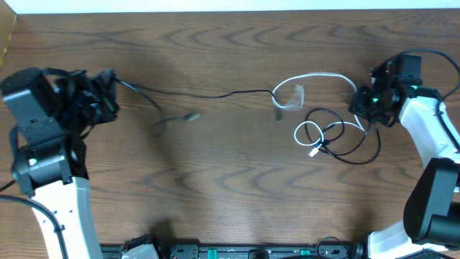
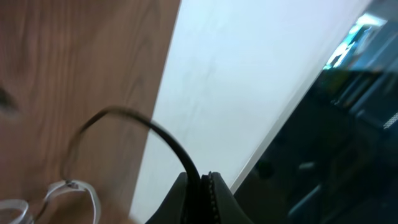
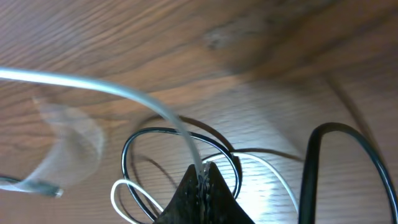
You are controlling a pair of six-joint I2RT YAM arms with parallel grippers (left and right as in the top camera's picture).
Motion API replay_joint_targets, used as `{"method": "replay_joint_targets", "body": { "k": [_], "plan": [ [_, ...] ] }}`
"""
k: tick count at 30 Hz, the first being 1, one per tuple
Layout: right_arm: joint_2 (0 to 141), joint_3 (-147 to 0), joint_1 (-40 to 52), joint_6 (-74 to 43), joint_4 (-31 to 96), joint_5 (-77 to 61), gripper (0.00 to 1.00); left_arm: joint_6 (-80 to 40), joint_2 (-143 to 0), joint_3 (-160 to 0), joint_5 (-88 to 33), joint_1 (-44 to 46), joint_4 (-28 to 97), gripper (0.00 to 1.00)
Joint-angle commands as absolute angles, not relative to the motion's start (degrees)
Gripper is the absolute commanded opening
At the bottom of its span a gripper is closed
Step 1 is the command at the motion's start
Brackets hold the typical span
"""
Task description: Untangle cables
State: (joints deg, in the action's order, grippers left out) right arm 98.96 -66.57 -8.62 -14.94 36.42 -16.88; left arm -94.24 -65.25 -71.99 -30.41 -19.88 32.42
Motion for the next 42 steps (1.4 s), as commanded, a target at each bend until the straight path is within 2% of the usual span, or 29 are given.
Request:
{"method": "replay_joint_targets", "body": {
  "k": [1,6,10,13,15,19,20,21,25,29,37,38,39,40,42],
  "plan": [
    [97.7,-66.6,-10.1,-15.8,36.9,-16.9,0.01,-91.6,-64.7,-72.7,-31.2,-24.1,25.3,0.07],
    [97.7,-66.7,-10.0,-15.6,36.6,-19.3,0.01,-95.7,-64.6,-72.7,-41.2,-26.0,5.4,0.08],
    [97.7,-66.6,-9.0,-15.6,35.4,-24.1,0.03,-98.9,-64.6,-72.7,-45.1,-25.9,-2.3,0.07],
    [97.7,-66.6,-7.9,-15.6,35.4,-24.9,0.13,-98.8,-64.6,-72.7,-47.2,-25.9,-2.3,0.08],
    [97.7,-66.7,-6.7,-15.6,35.3,-27.1,0.25,-98.6,-64.7,-72.7,-49.4,-25.9,-2.3,0.08],
    [97.6,-66.7,-4.7,-15.6,34.4,-35.3,0.40,-98.6,-64.7,-72.7,-54.0,-25.9,-2.3,0.08],
    [97.4,-66.7,-4.1,-15.9,34.0,-39.0,0.72,-98.6,-64.7,-72.7,-55.7,-25.9,-2.3,0.07],
    [97.3,-66.7,-3.8,-15.9,33.8,-40.5,0.99,-98.3,-64.7,-72.7,-56.9,-25.9,-2.3,0.07],
    [94.1,-67.6,-2.5,-15.8,33.4,-47.1,0.99,-93.2,-64.7,-72.7,-61.1,-23.3,-2.2,0.08],
    [88.1,-67.7,-1.1,-15.6,32.3,-47.9,0.99,-88.7,-64.7,-72.7,-60.5,-18.4,-1.6,0.07],
    [76.6,-67.7,4.6,-18.0,25.2,-57.5,0.99,-76.7,-64.7,-72.7,-43.9,-7.6,14.8,0.07],
    [75.9,-67.7,5.7,-19.3,23.7,-58.6,0.97,-76.2,-64.7,-72.7,-41.2,-6.2,16.5,0.08],
    [75.4,-67.7,6.8,-20.3,22.5,-58.8,0.87,-76.3,-64.7,-72.7,-38.9,-4.9,17.7,0.07],
    [75.2,-67.7,8.1,-21.3,21.1,-58.8,0.80,-76.3,-64.7,-72.7,-37.0,-3.4,18.3,0.07],
    [75.1,-67.7,11.1,-21.6,19.2,-58.7,0.77,-76.3,-64.7,-72.7,-34.6,-0.8,18.4,0.08]
  ]
}}
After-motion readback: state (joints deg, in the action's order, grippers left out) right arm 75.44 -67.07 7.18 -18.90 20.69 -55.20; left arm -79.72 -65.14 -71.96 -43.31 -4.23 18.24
